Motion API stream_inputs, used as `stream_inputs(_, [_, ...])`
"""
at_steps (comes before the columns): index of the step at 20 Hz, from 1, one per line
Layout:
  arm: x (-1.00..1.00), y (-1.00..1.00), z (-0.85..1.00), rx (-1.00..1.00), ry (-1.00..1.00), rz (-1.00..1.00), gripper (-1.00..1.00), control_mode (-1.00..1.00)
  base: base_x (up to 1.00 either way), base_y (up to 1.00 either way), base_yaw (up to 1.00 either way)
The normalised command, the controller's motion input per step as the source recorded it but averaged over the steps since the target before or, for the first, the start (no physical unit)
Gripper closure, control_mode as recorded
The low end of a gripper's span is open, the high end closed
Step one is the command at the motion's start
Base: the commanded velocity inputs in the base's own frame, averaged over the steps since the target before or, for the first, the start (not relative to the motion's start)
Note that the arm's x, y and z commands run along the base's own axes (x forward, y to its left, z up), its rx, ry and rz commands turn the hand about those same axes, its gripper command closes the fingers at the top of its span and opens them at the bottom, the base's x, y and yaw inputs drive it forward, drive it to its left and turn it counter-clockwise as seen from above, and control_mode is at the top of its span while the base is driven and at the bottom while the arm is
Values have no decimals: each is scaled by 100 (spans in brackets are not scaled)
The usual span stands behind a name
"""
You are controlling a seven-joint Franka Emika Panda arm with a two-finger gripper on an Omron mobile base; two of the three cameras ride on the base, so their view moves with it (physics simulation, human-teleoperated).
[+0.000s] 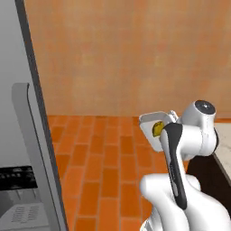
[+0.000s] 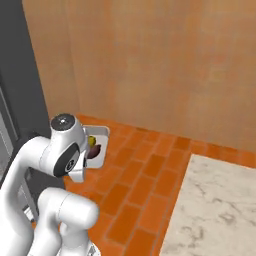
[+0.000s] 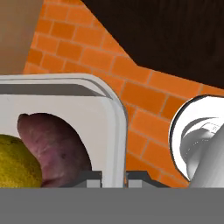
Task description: Take the meat container that has the steak and place it on the second highest rack of the freezer. Then take the vegetable container that has the lemon and potato and place it on the highest rack of the freezer.
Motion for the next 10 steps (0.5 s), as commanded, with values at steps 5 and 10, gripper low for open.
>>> stream_inputs(5, [0, 0, 0, 0, 0, 0, 100, 100, 100, -26, 63])
stream_inputs(10, [0, 0, 0, 0, 0, 0, 100, 100, 93, -47, 74])
